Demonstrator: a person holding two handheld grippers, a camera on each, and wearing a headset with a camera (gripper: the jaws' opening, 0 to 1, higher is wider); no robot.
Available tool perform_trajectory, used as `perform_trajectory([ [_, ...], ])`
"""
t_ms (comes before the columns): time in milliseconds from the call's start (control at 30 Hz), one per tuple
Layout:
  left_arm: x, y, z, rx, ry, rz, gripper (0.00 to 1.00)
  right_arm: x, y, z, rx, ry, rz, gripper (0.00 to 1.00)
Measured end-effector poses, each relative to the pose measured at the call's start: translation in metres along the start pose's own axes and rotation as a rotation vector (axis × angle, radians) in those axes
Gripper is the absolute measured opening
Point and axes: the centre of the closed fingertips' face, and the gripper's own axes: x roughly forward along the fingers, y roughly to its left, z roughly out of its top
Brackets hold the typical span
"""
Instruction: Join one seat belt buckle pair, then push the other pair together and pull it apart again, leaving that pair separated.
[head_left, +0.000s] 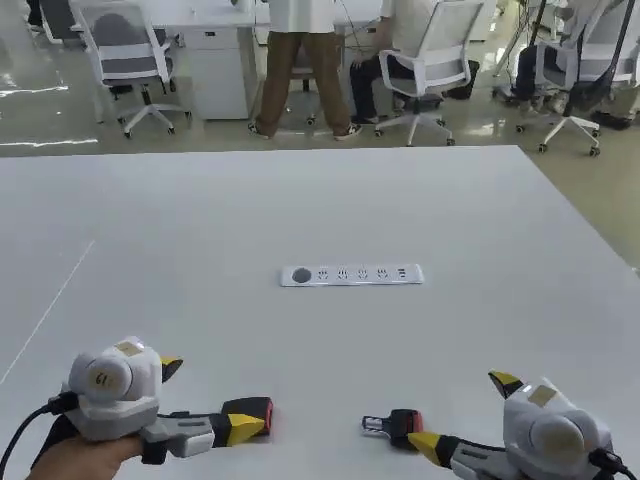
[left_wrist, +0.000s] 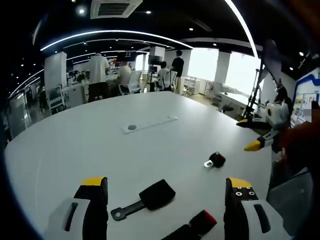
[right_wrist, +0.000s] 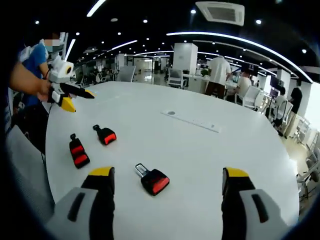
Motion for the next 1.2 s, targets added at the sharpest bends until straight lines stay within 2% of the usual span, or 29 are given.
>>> perform_trajectory([
  [100,-0.018,-0.006,-0.010,-0.021,-0.002,0.011,1.00,-0.013,0.010,-0.004,0.011,-0.012,-0.015,0.91],
  [200,-0.034,-0.010,-0.016,-0.062,-0.032,0.036,1.00,-0.022,0.018,-0.010,0.030,-0.012,-0.013,0.92],
  [300,-0.048,-0.014,-0.033,-0.083,-0.030,0.043,1.00,-0.035,0.025,-0.019,0.034,-0.004,-0.016,0.92],
  [400,-0.060,-0.018,-0.045,-0.106,-0.033,0.053,1.00,-0.043,0.028,-0.025,0.036,0.000,-0.022,0.93],
  [500,-0.073,-0.015,-0.064,-0.145,-0.031,0.067,1.00,-0.052,0.031,-0.029,0.037,0.002,-0.026,0.94],
  [700,-0.092,-0.016,-0.082,-0.175,-0.042,0.075,1.00,-0.062,0.035,-0.030,0.026,-0.003,-0.030,0.94],
  [767,-0.097,-0.016,-0.085,-0.181,-0.041,0.080,1.00,-0.067,0.037,-0.028,0.025,-0.011,-0.032,0.94],
  [867,-0.106,-0.017,-0.085,-0.182,-0.060,0.089,1.00,-0.073,0.043,-0.028,0.024,-0.015,-0.025,0.94],
  [1033,-0.108,-0.023,-0.089,-0.165,-0.045,0.079,1.00,-0.079,0.046,-0.031,0.024,-0.019,-0.025,0.94],
  [1200,-0.109,-0.029,-0.088,-0.157,-0.050,0.069,1.00,-0.086,0.044,-0.034,0.028,-0.020,-0.039,0.94],
])
